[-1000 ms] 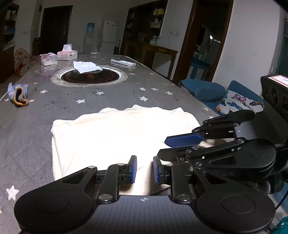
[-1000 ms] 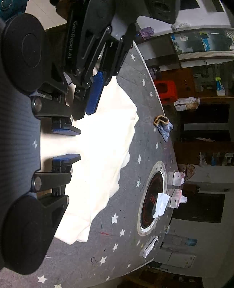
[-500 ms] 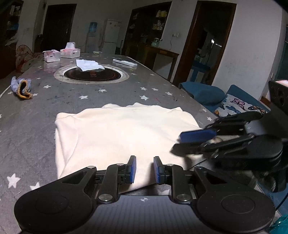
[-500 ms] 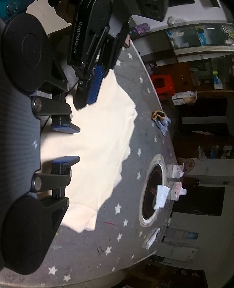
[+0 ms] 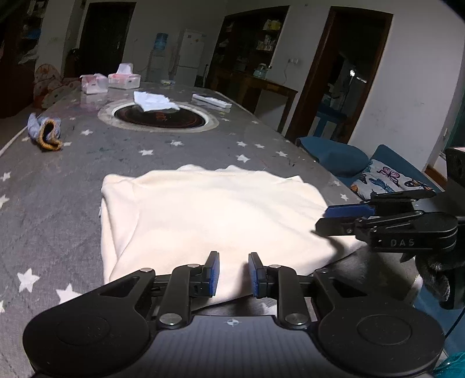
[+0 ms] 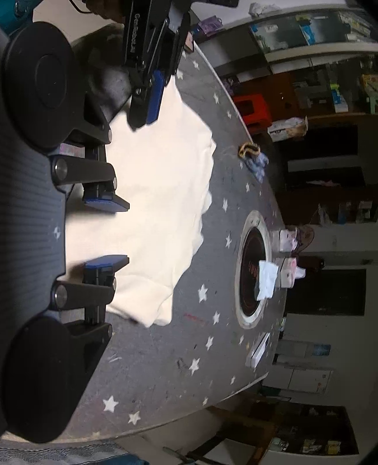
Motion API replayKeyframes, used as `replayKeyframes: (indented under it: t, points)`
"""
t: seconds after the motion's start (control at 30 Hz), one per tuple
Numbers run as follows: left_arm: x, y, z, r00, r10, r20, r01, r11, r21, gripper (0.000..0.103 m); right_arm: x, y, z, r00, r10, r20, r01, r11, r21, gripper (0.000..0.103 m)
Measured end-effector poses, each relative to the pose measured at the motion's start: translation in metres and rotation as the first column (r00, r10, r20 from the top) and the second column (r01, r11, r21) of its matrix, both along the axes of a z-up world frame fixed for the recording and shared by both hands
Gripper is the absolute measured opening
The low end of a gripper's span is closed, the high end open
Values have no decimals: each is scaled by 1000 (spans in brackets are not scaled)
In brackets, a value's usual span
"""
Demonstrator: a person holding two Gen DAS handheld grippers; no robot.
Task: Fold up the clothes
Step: 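Press the folded sweatshirt flat with both open grippers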
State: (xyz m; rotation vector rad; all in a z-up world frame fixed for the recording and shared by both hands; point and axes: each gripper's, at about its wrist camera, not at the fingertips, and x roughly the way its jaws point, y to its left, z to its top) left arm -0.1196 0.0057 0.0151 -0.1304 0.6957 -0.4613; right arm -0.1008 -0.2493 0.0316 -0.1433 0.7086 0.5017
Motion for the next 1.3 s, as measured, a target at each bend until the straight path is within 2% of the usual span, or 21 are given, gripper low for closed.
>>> replayKeyframes:
  t: [0.13,0.3,0.5,0.7,0.83,0.93,1.17,1.3]
  points:
    - [0,-1,2,1000,1,-3,-1,1000,0,25,2,-3,-5,1000,-14,-23,14,1000,6,33]
    - [2,5,2,1000,25,-6,-25,1000,0,27,2,-6,1,1000,-18,-3,18,1000,10,36]
    - [1,13,3,999,41,-12,-41,999,-13,27,6,-13,-4,999,-33,-37,34,999,19,36]
    - [2,23,5,997,67,-24,-67,997,-25,27,11,-8,9,1000,-9,3,9,1000,19,37]
    - [3,30,6,996,85,-33,-86,996,-33,27,19,-2,0,999,10,-37,-10,1000,1,37]
    - [5,34,9,995,93,-33,-95,995,-34,28,22,1,2,999,31,-35,-31,999,-12,37]
    - [34,27,23,994,108,-6,-108,993,-36,28,50,21,13,997,80,-12,-80,997,11,37]
    - [60,22,18,991,133,-31,-133,991,-8,28,72,35,7,995,89,-32,-89,996,22,36]
